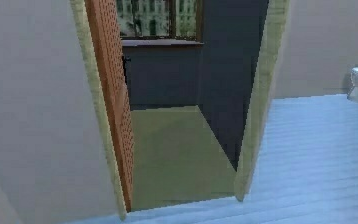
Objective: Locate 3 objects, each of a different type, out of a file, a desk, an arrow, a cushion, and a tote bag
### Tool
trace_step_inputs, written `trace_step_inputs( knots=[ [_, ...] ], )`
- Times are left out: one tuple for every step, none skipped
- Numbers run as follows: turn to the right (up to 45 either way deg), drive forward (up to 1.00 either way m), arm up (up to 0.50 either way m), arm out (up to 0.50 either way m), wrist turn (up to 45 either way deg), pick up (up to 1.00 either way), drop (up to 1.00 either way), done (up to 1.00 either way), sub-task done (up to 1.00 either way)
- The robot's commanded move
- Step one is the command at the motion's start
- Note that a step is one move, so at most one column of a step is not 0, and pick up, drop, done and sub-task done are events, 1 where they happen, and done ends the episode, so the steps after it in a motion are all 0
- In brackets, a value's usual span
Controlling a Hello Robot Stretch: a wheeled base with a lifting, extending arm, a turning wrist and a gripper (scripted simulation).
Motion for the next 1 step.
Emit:
trace_step_inputs(
  knots=[
    [6.0, 0.00, 0.00, 0.00, 0.0, 0.00, 0.00, 0.00, 0.00]
  ],
)
